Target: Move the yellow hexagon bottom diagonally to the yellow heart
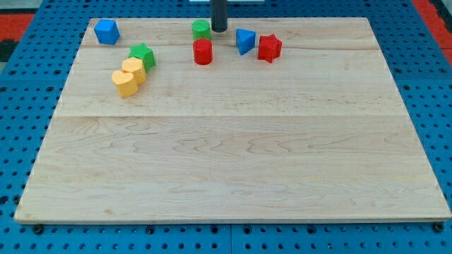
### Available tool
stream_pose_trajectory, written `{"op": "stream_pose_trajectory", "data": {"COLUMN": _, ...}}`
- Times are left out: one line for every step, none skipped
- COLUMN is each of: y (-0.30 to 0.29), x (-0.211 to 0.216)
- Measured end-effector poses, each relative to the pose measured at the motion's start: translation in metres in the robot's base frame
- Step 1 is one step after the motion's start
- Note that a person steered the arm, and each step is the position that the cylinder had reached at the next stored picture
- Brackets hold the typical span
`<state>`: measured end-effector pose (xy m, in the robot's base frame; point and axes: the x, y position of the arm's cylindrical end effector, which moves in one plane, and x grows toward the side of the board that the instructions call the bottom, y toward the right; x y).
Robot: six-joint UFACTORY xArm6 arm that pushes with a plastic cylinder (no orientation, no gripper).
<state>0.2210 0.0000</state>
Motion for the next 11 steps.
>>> {"op": "stream_pose_trajectory", "data": {"y": 0.007, "x": 0.029}}
{"op": "stream_pose_trajectory", "data": {"y": -0.018, "x": 0.039}}
{"op": "stream_pose_trajectory", "data": {"y": -0.078, "x": 0.039}}
{"op": "stream_pose_trajectory", "data": {"y": -0.111, "x": 0.048}}
{"op": "stream_pose_trajectory", "data": {"y": -0.172, "x": 0.049}}
{"op": "stream_pose_trajectory", "data": {"y": -0.207, "x": 0.054}}
{"op": "stream_pose_trajectory", "data": {"y": -0.199, "x": 0.091}}
{"op": "stream_pose_trajectory", "data": {"y": -0.198, "x": 0.098}}
{"op": "stream_pose_trajectory", "data": {"y": -0.19, "x": 0.118}}
{"op": "stream_pose_trajectory", "data": {"y": -0.136, "x": 0.137}}
{"op": "stream_pose_trajectory", "data": {"y": -0.101, "x": 0.154}}
